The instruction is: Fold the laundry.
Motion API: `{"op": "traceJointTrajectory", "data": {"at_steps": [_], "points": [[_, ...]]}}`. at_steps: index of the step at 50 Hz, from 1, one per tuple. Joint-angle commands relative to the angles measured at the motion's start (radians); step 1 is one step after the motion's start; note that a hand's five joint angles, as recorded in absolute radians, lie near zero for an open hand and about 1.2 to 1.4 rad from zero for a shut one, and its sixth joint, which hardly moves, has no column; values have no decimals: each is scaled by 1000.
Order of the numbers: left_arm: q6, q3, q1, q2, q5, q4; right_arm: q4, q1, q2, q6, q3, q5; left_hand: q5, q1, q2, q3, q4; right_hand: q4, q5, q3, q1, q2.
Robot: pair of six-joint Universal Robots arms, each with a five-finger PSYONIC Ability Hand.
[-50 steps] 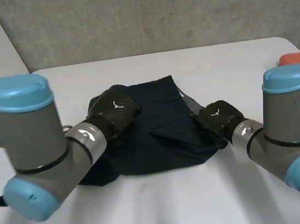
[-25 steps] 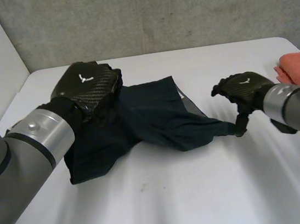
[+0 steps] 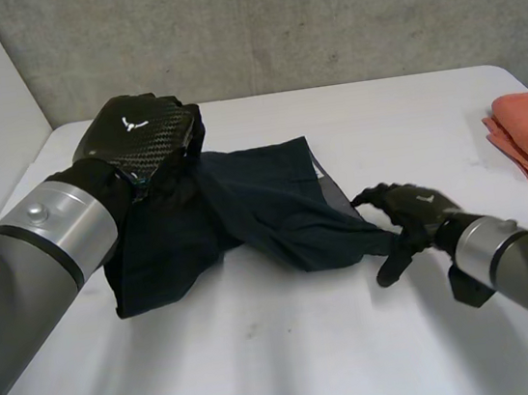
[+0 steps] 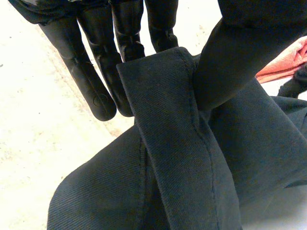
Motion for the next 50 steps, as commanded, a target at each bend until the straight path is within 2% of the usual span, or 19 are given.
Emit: {"op": "traceJointTrajectory", "data": {"at_steps": [1,2,3,4,5,10,14,15,18,19,23,29,33,37,42,46,50], "points": [[0,7,0,1,0,0,-82,57,108,1,-55,51,256,252,194,204,186,-18,-21,4,15,-4],[0,7,0,1,0,0,-98,57,120,1,-66,67,256,252,194,204,186,169,166,191,202,183],[-1,7,0,1,0,0,-124,57,131,1,-81,98,256,252,194,204,186,583,581,605,617,598],[-3,7,0,1,0,-1,-134,57,132,1,-87,107,256,252,194,204,186,791,788,813,824,805],[-7,6,0,3,0,-1,-148,55,132,-1,-97,115,256,252,194,204,186,1145,1142,1167,1178,1159],[-10,-5,8,15,0,-3,-173,46,87,-41,-144,132,256,252,194,204,186,1162,1159,1184,1195,1176],[-10,-16,46,36,0,-9,-104,41,-88,-166,-198,101,256,252,194,204,186,1162,1159,1184,1195,1176],[-10,-19,54,44,2,-9,-22,43,-169,-233,-227,74,256,252,194,204,186,1162,1159,1184,1195,1176],[-12,-34,78,65,5,-9,140,38,-266,-343,-302,34,256,252,194,204,186,1162,1159,1184,1195,1176],[-12,-37,84,72,5,-9,254,32,-295,-417,-358,7,253,249,191,201,183,1162,1159,1184,1195,1176],[-10,-69,112,76,9,-9,512,6,-302,-592,-463,-6,247,243,186,195,177,1162,1159,1184,1195,1176],[-6,-128,123,52,18,-4,740,8,-288,-785,-500,20,218,214,156,166,148,1162,1159,1184,1195,1176],[-1,-123,123,-65,18,2,740,15,-222,-806,-497,63,221,217,159,169,150,1162,1159,1184,1195,1176],[3,-70,121,-166,15,10,717,31,-99,-805,-511,100,221,217,159,169,150,1162,1159,1184,1195,1176],[6,56,124,-307,14,74,613,72,74,-754,-613,161,232,228,171,180,162,1162,1159,1184,1195,1176],[14,164,134,-390,14,201,472,81,169,-661,-722,216,235,231,174,183,165,1162,1159,1184,1195,1176],[43,254,149,-427,14,409,287,84,218,-558,-845,224,256,252,194,204,186,1162,1159,1184,1195,1176]]}}
